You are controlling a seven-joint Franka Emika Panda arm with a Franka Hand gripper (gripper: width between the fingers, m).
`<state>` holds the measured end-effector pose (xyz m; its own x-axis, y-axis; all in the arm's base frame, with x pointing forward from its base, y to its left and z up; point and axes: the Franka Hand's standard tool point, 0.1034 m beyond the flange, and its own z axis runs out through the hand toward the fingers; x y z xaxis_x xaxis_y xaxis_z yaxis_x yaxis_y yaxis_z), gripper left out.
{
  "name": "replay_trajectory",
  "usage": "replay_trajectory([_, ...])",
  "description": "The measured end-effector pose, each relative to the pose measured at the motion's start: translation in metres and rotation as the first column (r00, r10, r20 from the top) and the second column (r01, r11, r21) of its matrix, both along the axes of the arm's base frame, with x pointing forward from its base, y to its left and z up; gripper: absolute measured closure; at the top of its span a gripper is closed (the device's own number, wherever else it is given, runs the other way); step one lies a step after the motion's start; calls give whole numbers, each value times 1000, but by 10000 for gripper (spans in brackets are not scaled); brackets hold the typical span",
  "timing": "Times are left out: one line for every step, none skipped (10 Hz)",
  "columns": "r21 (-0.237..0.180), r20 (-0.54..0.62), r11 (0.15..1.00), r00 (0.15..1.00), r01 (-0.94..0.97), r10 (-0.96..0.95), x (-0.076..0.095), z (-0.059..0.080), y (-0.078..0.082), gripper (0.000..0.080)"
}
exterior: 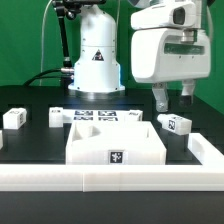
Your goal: Assemble one leg
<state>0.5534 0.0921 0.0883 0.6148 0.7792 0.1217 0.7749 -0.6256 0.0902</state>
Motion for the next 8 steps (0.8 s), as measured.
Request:
replay_trajectory([-21, -9, 992, 993, -122, 122, -8, -4, -9, 150])
replay_trajectory([-38, -34, 974, 974, -224, 223, -13, -9, -22, 150])
replay_trajectory([-53, -52, 945, 946, -322, 319, -16, -13, -32, 150])
replay_trajectory([-63, -73, 921, 922, -385, 381, -19, -17, -38, 150])
replay_trajectory([-74, -100, 902, 903, -425, 417, -23, -21, -42, 150])
replay_trajectory([-73, -99, 905, 906, -419, 412, -22, -21, -42, 150])
replay_trajectory([-73, -99, 905, 906, -419, 411, -23, -21, -42, 150])
replay_trajectory([-73, -99, 905, 906, -419, 411, -23, -21, -42, 150])
